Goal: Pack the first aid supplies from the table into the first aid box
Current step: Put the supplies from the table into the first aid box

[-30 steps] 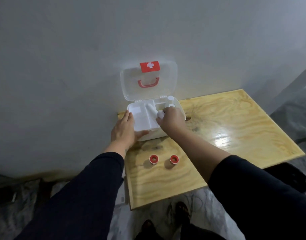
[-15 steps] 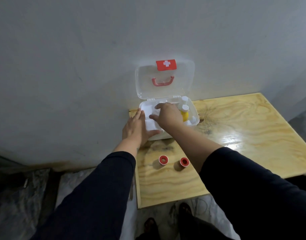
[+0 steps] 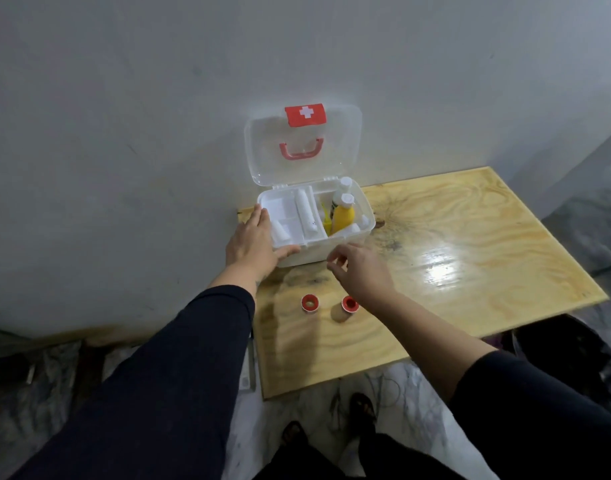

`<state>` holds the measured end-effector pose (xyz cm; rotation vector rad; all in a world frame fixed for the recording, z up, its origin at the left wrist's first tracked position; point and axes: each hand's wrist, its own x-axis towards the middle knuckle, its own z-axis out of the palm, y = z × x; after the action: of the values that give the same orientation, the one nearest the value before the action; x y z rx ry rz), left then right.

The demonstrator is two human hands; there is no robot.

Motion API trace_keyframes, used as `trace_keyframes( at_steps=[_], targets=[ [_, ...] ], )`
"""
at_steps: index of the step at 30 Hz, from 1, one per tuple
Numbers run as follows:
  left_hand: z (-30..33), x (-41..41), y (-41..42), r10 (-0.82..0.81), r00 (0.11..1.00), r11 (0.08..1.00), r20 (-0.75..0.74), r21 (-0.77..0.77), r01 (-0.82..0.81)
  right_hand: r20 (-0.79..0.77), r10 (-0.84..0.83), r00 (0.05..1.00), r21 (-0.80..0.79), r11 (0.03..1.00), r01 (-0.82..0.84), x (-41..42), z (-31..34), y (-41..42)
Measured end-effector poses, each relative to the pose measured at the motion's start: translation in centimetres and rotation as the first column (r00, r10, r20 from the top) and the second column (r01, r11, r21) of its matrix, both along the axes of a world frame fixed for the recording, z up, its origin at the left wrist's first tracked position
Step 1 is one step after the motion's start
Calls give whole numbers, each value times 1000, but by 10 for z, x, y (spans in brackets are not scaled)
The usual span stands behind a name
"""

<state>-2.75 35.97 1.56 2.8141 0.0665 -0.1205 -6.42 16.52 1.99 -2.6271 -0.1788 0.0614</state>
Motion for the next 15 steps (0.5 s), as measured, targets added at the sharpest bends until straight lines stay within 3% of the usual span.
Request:
trace_keyframes(
  at_steps=[5, 10, 15],
  targets=[
    [-6, -14, -5, 44, 997, 996, 59, -75, -40, -253, 19, 967, -169, 984, -63, -31, -35, -19],
    [-37, -60, -12, 153, 987, 982, -43, -106, -157, -228, 29, 973, -96, 994, -52, -39, -44, -21],
    [-64, -104, -23, 7, 985, 999, -172, 33, -1, -181, 165, 970, -31, 984, -173, -32, -36, 6]
  ],
)
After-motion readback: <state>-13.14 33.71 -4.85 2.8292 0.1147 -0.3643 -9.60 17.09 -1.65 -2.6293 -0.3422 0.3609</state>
